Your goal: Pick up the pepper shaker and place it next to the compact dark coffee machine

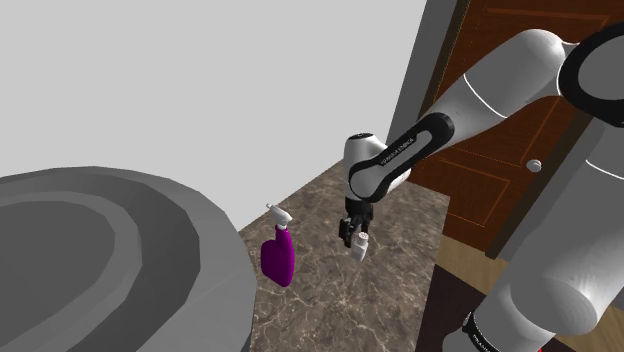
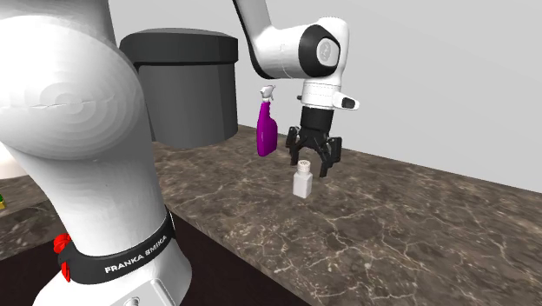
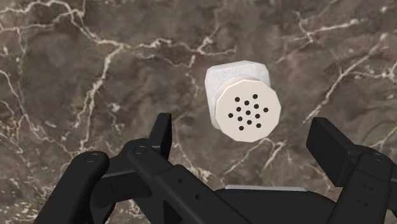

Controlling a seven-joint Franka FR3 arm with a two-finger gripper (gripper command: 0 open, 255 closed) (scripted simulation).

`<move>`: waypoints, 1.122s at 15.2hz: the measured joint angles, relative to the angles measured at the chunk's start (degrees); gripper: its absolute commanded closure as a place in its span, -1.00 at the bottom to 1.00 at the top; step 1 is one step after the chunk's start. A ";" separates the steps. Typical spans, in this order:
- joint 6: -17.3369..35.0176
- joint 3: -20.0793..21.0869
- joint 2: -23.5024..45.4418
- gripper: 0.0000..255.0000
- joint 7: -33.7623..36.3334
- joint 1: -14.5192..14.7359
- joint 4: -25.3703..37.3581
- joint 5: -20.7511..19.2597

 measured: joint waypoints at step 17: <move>2.34 -0.04 1.57 1.00 0.19 -0.03 -0.72 -0.21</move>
